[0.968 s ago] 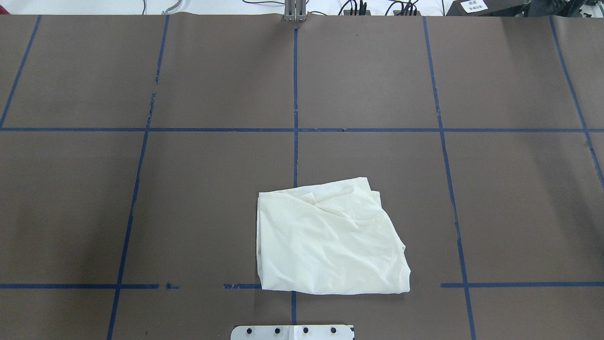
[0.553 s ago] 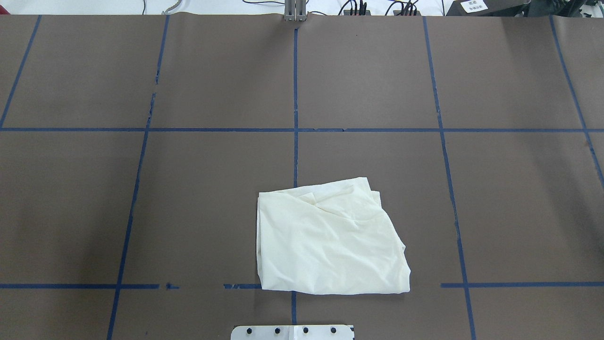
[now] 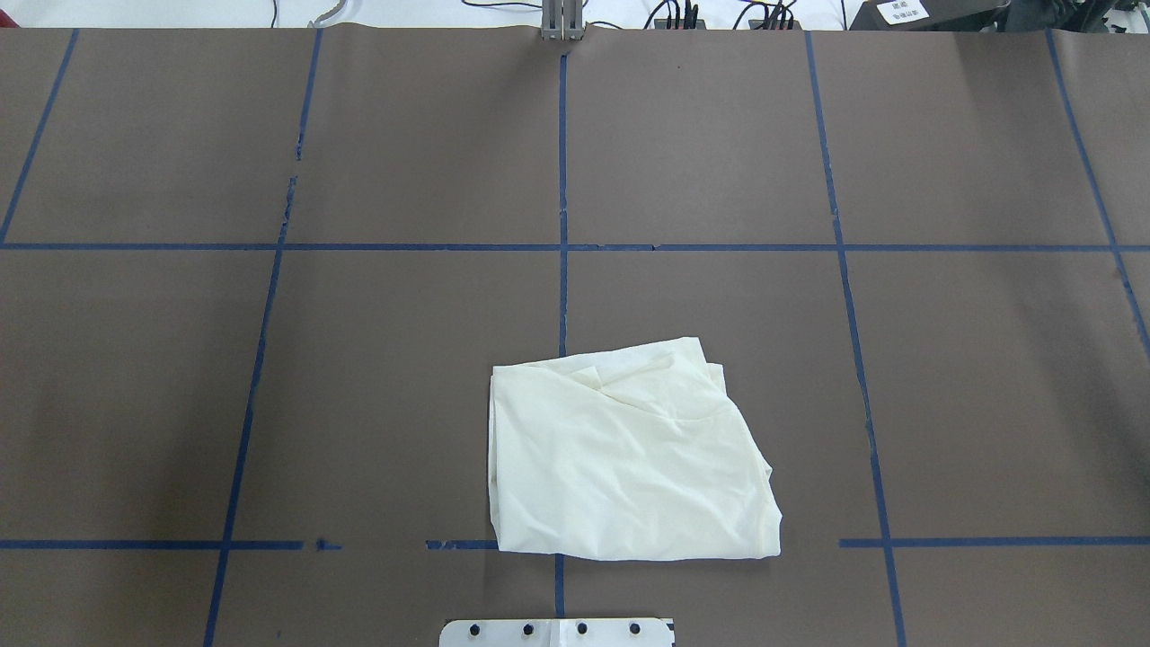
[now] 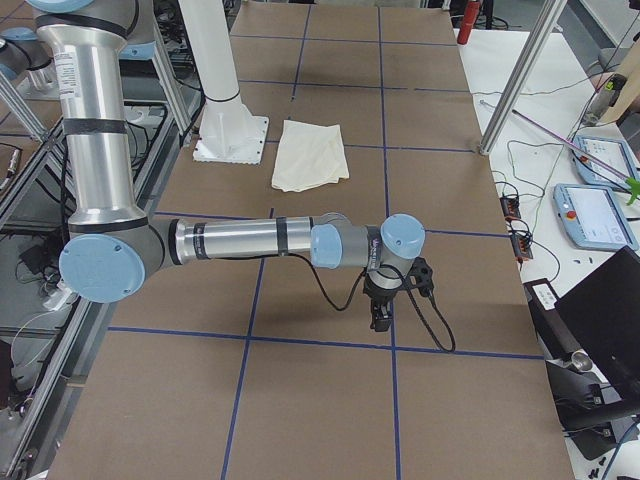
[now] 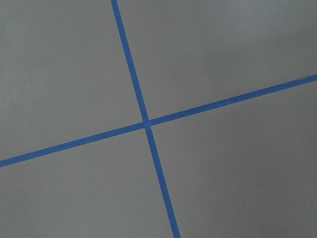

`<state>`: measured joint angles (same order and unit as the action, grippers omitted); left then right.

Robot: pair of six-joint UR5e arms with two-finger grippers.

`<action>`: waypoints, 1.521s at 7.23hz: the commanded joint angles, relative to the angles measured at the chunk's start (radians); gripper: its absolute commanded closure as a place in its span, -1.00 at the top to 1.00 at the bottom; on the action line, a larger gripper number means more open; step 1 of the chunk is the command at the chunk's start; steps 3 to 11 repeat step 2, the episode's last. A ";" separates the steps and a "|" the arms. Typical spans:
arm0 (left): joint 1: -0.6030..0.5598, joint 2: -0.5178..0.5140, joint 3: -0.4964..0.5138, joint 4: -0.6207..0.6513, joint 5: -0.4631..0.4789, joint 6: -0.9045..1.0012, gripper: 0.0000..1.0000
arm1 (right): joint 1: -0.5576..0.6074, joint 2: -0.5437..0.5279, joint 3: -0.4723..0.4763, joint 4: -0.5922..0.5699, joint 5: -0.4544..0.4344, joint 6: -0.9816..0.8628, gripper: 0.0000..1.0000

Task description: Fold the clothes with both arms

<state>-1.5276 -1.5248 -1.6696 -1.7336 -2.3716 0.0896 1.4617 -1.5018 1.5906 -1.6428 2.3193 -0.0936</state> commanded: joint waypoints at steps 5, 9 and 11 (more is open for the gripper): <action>0.003 0.000 0.001 0.000 0.002 -0.001 0.99 | 0.000 -0.003 0.003 0.000 0.000 0.000 1.00; 0.003 0.000 0.001 0.000 0.002 -0.001 0.99 | 0.000 -0.003 0.003 0.000 0.000 0.000 1.00; 0.003 0.000 0.001 0.000 0.002 -0.001 0.99 | 0.000 -0.003 0.003 0.000 0.000 0.000 1.00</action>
